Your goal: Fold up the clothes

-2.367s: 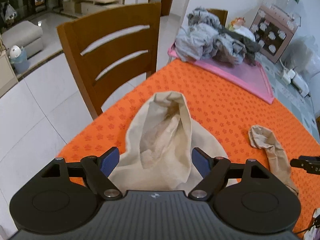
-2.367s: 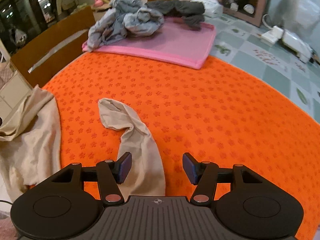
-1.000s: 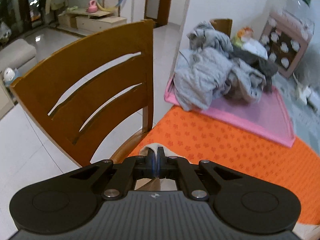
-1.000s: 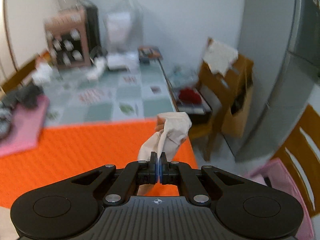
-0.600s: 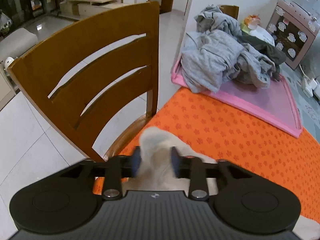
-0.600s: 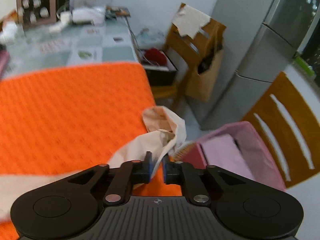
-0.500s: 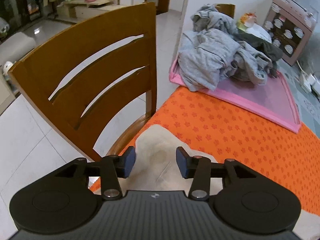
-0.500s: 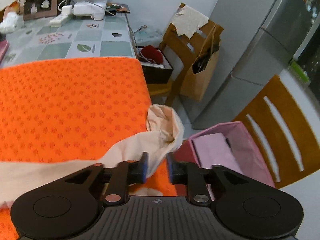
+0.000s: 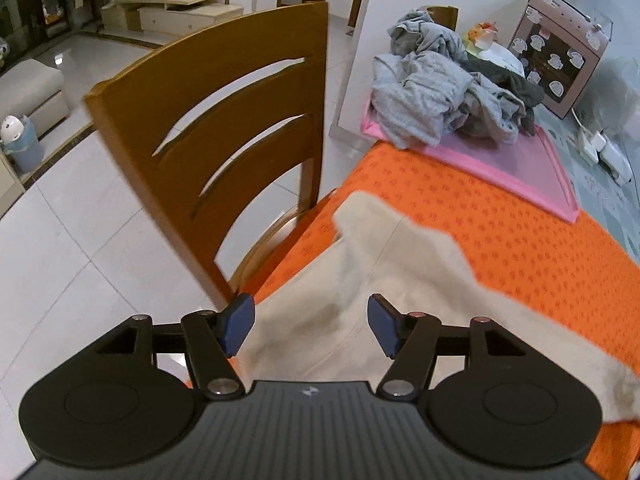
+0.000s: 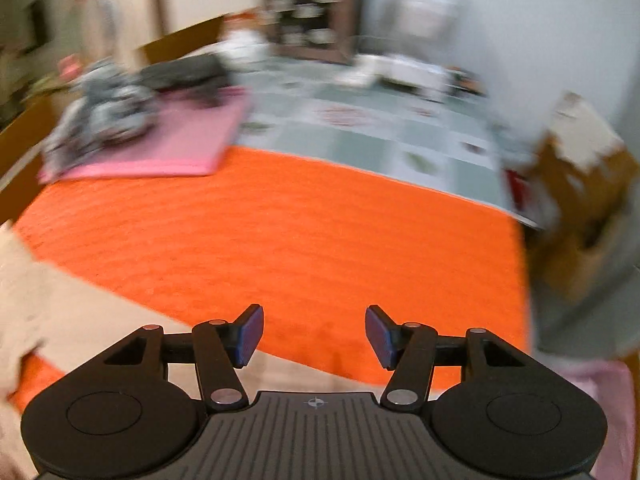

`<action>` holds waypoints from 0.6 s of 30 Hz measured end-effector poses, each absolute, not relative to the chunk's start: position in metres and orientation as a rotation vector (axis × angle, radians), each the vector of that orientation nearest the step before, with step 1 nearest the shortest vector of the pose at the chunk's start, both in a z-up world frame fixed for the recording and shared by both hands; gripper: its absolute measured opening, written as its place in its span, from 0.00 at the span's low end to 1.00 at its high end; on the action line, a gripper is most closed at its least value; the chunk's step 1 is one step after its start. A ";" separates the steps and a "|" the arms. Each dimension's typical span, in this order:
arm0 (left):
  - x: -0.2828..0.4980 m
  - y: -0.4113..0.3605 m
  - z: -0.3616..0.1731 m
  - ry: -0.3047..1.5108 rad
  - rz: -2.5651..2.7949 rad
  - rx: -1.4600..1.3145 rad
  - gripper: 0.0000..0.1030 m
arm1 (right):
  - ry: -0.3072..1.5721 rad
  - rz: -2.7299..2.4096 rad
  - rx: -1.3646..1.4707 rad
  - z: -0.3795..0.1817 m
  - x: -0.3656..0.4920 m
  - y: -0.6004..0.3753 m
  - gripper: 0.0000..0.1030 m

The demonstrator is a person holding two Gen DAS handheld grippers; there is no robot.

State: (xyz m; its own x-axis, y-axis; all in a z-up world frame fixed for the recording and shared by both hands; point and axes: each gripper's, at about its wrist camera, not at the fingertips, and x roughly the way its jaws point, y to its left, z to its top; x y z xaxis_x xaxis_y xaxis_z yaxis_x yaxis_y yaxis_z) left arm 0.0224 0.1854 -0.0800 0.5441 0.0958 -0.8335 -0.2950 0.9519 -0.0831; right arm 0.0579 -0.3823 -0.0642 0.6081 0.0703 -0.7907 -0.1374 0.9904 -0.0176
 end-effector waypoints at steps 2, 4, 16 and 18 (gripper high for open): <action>0.009 0.191 -0.082 0.963 0.232 -0.217 0.67 | 0.924 0.202 -0.111 -0.068 0.072 -0.359 0.57; 0.000 0.197 -0.086 0.961 0.224 -0.221 0.67 | 0.938 0.268 -0.139 -0.071 0.086 -0.337 0.57; 0.004 0.246 -0.129 0.967 0.031 -0.384 0.72 | 1.032 0.421 -0.220 -0.089 0.113 -0.228 0.56; 0.007 0.246 -0.129 0.959 -0.015 -0.401 0.72 | 1.039 0.432 -0.232 -0.088 0.111 -0.211 0.56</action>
